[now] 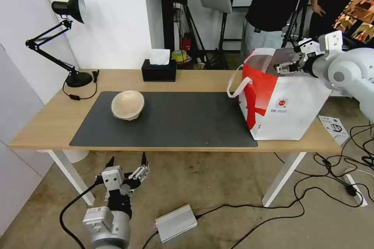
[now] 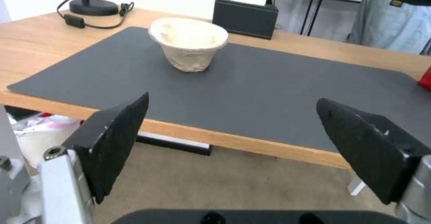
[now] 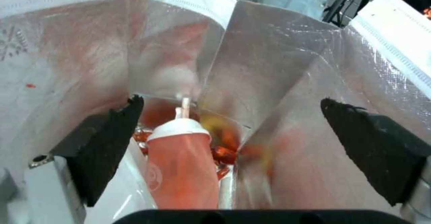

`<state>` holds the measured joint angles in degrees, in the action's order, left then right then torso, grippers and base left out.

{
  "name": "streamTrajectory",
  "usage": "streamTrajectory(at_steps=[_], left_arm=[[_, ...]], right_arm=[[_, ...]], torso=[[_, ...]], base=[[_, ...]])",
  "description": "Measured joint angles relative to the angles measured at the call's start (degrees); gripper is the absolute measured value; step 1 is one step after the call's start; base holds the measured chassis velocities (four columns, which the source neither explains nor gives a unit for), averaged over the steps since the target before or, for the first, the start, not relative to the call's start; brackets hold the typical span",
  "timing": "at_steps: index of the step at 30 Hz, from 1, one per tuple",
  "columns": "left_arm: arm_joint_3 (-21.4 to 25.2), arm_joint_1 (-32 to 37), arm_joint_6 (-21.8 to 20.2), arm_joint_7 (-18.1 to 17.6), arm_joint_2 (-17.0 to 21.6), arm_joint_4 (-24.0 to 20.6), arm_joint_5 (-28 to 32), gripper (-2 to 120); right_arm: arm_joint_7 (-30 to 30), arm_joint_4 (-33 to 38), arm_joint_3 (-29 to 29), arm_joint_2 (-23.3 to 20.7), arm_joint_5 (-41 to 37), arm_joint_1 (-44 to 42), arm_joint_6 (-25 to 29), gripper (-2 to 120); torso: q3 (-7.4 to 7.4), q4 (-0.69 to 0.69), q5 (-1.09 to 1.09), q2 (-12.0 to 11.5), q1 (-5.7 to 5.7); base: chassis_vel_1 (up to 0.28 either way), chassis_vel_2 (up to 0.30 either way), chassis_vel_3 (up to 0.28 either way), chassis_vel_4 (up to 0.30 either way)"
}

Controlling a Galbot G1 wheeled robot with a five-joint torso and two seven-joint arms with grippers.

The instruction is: Pick up the trash from the table and place it into the takeout bag.

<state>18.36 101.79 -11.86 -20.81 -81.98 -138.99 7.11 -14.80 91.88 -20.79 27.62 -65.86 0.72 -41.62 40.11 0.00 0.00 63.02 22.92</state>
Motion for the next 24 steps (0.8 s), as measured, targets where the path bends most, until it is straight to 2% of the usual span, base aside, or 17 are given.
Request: streamTrajectory(at_steps=[6,10,12,13,15,18,19,21,23,24], left_arm=[[0.0,0.0,0.0,0.0,0.1,0.0,0.0,100],[0.1,-0.1,0.0,0.0,0.1,0.1,0.0,100],[0.1,-0.1,0.0,0.0,0.0,0.1,0.0,100],[0.3,0.1,0.0,0.0,-0.2,-0.3,0.0,100],[0.5,0.2,0.0,0.0,-0.2,-0.4,0.0,100],[1.0,0.4,0.0,0.0,-0.3,-0.9,0.0,100],[1.0,0.4,0.0,0.0,-0.3,-0.9,0.0,100],[1.3,0.6,0.0,0.1,-0.5,-1.4,0.0,100],[1.6,0.8,0.0,0.1,-0.8,-1.6,0.0,100],[1.6,0.8,0.0,0.1,-0.8,-1.6,0.0,100]], right_arm=[[0.0,0.5,0.4,-0.2,-0.1,-0.2,0.0,100],[-0.9,2.3,4.7,0.1,-1.2,-2.4,0.2,100],[-3.4,5.1,7.1,0.2,-1.5,-4.0,0.2,100],[-6.7,8.5,8.6,-0.1,-1.9,-4.8,0.4,100],[-8.5,10.1,9.0,-0.1,-2.6,-5.1,1.0,100],[-13.7,14.6,9.5,-0.6,-3.3,-6.4,7.3,100],[-13.7,14.6,9.5,-0.6,-3.3,-6.4,7.3,100],[-16.9,17.5,9.5,-0.6,-3.3,-7.8,13.3,100],[-21.0,20.4,9.5,0.1,-2.0,-9.8,21.6,100],[-21.0,20.4,9.5,0.1,-2.0,-9.8,21.6,100]], torso=[[0.00,0.00,0.00,0.0,0.00],[0.00,0.00,0.00,0.0,0.00],[0.00,0.00,0.00,0.0,0.00],[0.00,0.00,0.00,0.0,0.00],[0.00,0.00,0.00,0.0,0.00],[0.00,0.00,-0.01,0.0,0.00],[0.00,0.00,-0.01,0.0,0.00],[0.00,0.00,-0.01,0.0,0.00],[-0.01,-0.01,-0.02,0.0,0.00],[-0.01,-0.01,-0.02,0.0,0.00]], base=[[0.000,0.000,0.000,0.000],[0.000,0.000,0.000,0.000],[0.000,0.000,0.000,0.000],[0.000,0.000,0.000,0.000],[0.000,0.000,0.000,0.000],[0.000,0.000,0.000,0.000],[0.000,0.000,0.000,0.000],[0.000,0.000,0.000,0.000],[0.000,0.000,0.000,0.000],[0.000,0.000,0.000,0.000]])
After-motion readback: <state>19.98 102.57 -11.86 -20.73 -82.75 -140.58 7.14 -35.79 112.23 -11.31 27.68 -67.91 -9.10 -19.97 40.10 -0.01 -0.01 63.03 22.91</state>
